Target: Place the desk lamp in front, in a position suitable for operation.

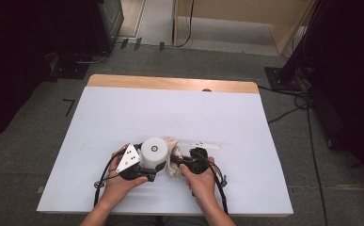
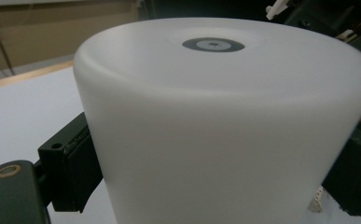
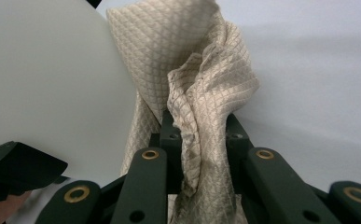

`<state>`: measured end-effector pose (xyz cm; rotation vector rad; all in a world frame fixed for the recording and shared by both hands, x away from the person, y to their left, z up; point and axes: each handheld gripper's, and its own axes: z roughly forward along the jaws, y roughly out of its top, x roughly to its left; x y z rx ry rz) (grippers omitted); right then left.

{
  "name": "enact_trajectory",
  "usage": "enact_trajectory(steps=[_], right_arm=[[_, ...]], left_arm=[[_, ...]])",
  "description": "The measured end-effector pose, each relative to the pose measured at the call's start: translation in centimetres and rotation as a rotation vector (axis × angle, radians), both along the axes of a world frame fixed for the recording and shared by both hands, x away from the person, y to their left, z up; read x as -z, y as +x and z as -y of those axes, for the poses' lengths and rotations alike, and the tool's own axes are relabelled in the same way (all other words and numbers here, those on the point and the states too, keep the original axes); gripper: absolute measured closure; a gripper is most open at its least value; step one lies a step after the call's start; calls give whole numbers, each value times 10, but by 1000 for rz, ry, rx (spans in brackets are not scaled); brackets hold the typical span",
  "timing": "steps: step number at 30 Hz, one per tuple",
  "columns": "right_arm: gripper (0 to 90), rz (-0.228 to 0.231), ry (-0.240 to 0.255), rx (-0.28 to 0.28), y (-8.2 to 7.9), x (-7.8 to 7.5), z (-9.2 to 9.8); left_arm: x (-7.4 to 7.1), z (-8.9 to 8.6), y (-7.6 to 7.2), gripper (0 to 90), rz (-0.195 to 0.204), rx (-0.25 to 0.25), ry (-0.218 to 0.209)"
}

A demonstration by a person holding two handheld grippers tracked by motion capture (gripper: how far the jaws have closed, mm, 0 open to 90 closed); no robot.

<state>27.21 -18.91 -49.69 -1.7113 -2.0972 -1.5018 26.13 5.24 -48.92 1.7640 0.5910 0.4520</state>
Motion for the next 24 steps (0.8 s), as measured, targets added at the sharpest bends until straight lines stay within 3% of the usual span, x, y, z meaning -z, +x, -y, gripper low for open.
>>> enact_trajectory(steps=[7, 11, 14, 18, 19, 24], right_arm=[[763, 9, 7, 28, 2, -2, 7], [763, 15, 9, 42, 3, -3, 11], [763, 19, 6, 42, 3, -4, 11], [763, 21, 5, 40, 3, -4, 10], [763, 22, 6, 41, 3, -4, 10], [763, 23, 9, 46, 3, -5, 12]], left_arm=[[-4, 8, -17, 15, 15, -164, 13], [-7, 17, -21, 10, -20, -257, 28], [-9, 25, -24, 9, -25, -302, 23], [-9, 30, -25, 39, -13, -328, 46], [-9, 29, -25, 83, -17, -325, 34], [-10, 23, -20, 87, -19, -275, 49]])
